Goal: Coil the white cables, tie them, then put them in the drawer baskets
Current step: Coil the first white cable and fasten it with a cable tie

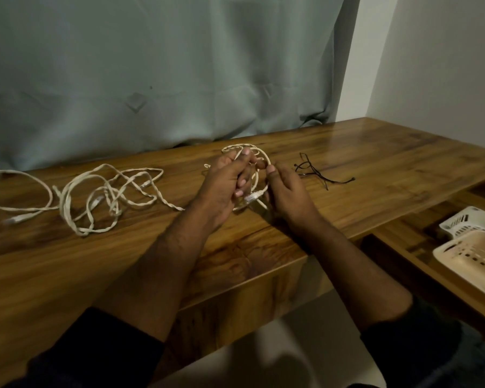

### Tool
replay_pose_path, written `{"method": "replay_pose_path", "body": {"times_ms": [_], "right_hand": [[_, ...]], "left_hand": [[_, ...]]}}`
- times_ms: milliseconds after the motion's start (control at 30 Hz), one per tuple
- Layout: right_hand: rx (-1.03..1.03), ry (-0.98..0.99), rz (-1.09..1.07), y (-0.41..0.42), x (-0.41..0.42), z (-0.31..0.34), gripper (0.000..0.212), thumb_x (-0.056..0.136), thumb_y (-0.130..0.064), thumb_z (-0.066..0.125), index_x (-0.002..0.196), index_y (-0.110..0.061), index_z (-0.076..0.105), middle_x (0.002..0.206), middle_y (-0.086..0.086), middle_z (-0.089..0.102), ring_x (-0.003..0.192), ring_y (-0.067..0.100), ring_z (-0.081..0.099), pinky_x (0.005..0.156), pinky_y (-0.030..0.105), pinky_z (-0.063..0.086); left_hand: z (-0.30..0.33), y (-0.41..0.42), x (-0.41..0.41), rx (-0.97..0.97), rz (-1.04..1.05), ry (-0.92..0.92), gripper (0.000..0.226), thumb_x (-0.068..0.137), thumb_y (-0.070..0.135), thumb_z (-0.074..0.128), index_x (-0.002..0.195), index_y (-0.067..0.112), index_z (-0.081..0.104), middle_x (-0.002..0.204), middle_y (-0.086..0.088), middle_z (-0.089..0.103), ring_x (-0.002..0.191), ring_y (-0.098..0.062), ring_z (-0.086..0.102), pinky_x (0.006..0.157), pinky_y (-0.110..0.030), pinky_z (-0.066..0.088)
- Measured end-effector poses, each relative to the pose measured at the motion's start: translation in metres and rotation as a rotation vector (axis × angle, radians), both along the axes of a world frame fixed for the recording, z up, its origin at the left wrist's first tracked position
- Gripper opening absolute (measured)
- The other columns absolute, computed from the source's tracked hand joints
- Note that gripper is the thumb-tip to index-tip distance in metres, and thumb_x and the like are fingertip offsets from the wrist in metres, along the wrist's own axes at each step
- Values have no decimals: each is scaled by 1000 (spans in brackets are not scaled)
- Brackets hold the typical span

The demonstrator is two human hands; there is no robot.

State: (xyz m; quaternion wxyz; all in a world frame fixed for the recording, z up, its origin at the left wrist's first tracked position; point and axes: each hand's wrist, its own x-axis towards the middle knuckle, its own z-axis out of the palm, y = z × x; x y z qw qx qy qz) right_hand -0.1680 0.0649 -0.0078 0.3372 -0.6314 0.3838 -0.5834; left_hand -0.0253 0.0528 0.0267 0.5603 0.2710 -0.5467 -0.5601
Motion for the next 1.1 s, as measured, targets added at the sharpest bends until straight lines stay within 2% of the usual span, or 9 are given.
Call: {"method": "replay_pose_path", "body": {"times_ms": [167, 367, 467, 600, 667, 767, 900, 967, 1100], "right_hand": [[224, -209, 235, -2, 0, 6, 34, 112, -21, 37, 144, -10, 43, 73, 11, 57, 46, 15, 44, 44, 25, 35], [201, -46, 152, -7, -1, 1, 42, 112, -28, 37, 95, 8, 53, 58, 13, 46, 43, 20, 37, 42, 27, 28], [98, 173, -47, -13, -1, -5, 45, 108, -39, 44, 85, -7, 66, 61, 1, 63, 53, 22, 59, 54, 35, 47], [66, 214, -71, -8, -2, -2, 41, 106, -35, 51, 78, -10, 69, 59, 1, 64, 54, 12, 57, 56, 29, 43], [109, 90, 44, -7, -2, -1, 47, 106, -34, 50, 75, -2, 63, 59, 15, 57, 52, 23, 49, 55, 34, 39], [241, -105, 154, -8, -3, 1, 45, 109, -21, 47, 67, -10, 57, 50, 7, 49, 40, 16, 40, 45, 23, 35], [321, -294, 259, -8, -14, 8, 37, 99, 1, 51, 80, -14, 78, 76, 15, 67, 62, 22, 57, 54, 26, 46], [337, -334, 247, -9, -14, 10, 54, 99, 6, 47, 77, -29, 82, 86, 10, 72, 71, 23, 64, 53, 25, 51], [349, -249, 244, -6, -5, 11, 24, 107, -15, 48, 111, -18, 71, 101, 15, 76, 88, 29, 72, 71, 39, 61]], "left_hand": [[-5, 4, -4, 33, -75, 17, 24, 109, 30, 47, 98, 10, 55, 62, -9, 60, 53, -28, 59, 51, -38, 54], [-6, 6, -7, -14, -127, -6, 25, 109, 31, 46, 102, 8, 53, 58, -10, 58, 55, -26, 66, 54, -40, 57], [-5, 7, -10, -11, -90, -12, 26, 110, 30, 44, 99, 8, 54, 45, -1, 43, 33, -12, 43, 43, -23, 43], [-4, 0, -6, 28, -111, 78, 30, 111, 31, 40, 101, 7, 53, 42, 4, 35, 27, -5, 23, 37, -23, 17], [-3, 0, -6, 33, -119, 108, 30, 110, 32, 42, 103, 6, 53, 44, 4, 36, 29, -6, 25, 37, -20, 28], [-3, 4, -9, 28, -156, 103, 29, 99, 31, 62, 112, 5, 56, 62, -4, 55, 44, -12, 48, 49, -29, 52], [-11, 6, -14, -187, -159, -226, 52, 79, 10, 84, 125, 9, 59, 114, -17, 71, 85, -29, 70, 73, -49, 61], [-14, 10, -19, -308, -62, -354, 44, 82, 7, 80, 121, 14, 61, 117, -17, 72, 99, -26, 71, 80, -52, 61], [-17, 4, -28, -495, 302, -545, 34, 100, 35, 62, 121, 9, 64, 106, -8, 74, 101, -20, 71, 91, -49, 56]]}}
